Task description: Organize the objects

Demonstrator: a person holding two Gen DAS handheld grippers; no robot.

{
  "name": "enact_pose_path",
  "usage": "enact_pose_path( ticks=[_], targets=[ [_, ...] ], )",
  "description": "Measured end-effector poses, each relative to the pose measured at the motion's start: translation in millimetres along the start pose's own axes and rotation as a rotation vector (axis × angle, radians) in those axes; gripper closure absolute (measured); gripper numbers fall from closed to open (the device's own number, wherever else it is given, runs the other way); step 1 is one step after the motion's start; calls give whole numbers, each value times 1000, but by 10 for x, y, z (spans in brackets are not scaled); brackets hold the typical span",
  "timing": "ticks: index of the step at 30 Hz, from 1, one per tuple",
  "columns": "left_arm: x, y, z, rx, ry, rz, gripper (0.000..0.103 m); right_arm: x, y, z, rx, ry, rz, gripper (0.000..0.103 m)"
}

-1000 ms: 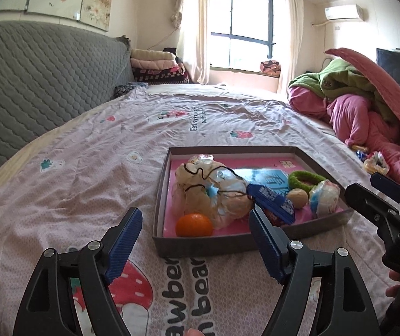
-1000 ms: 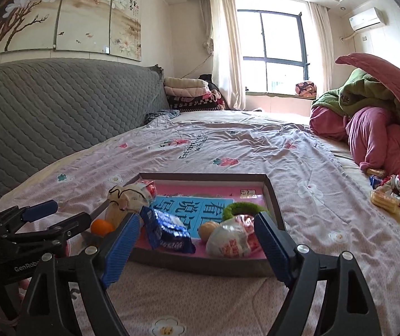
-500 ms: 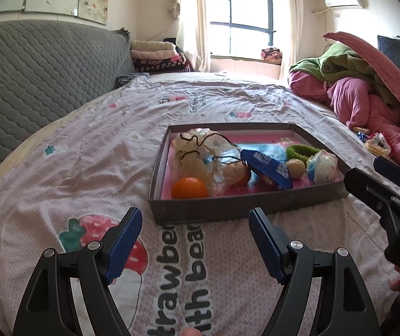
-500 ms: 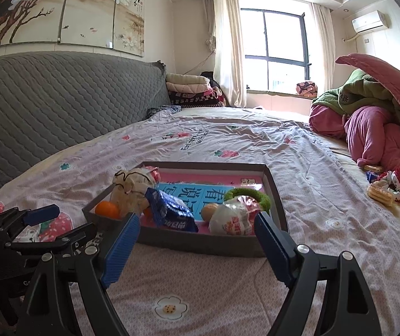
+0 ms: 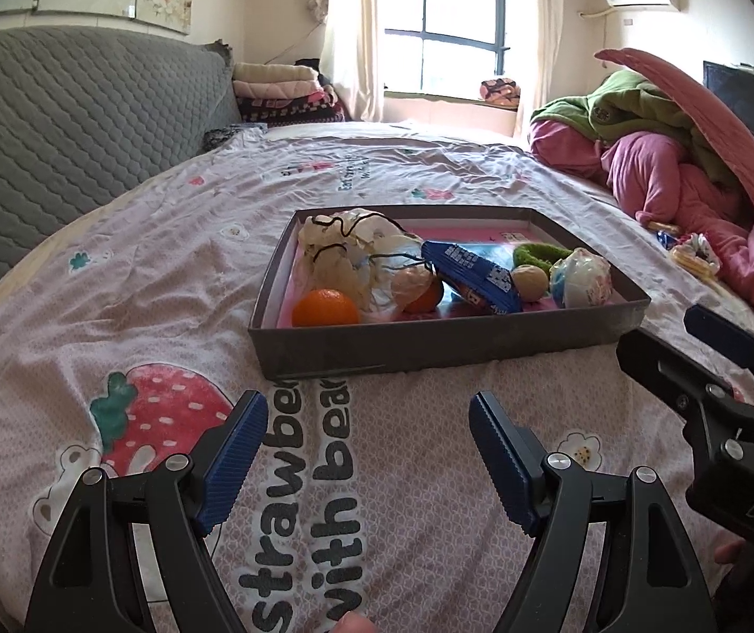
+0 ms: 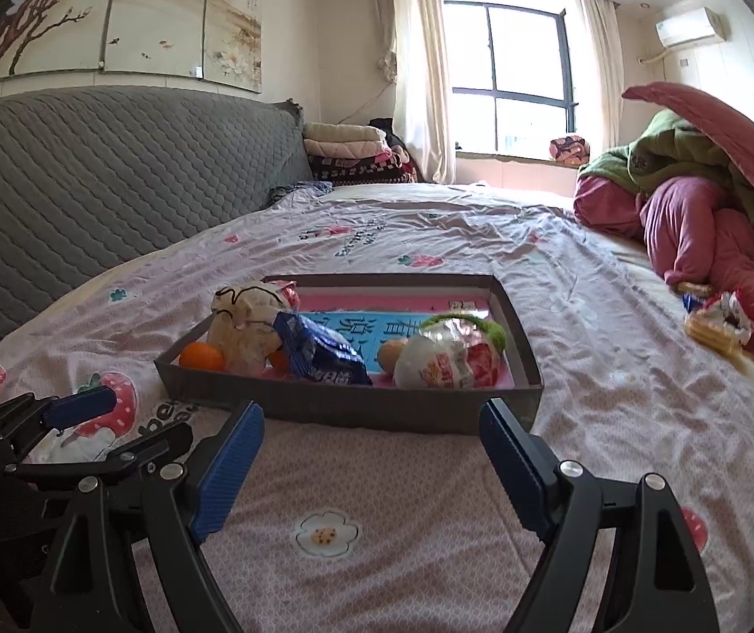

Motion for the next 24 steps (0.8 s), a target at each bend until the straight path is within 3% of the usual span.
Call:
enact_pose_path(
  ticks=[24],
  targets=[
    [219,12,44,-10,78,-10,23,316,35,62,9,105,20,20]
  ],
)
Point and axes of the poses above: each gripper's, at about its wrist camera, not at the fingertips, and z roughly the way its jaws point, y to its left, x to its underside, the point moved 5 cm from there along z, roughly the way its jaws point, and after that the axes turned 1 degree about -x, right-handed, at the moved point
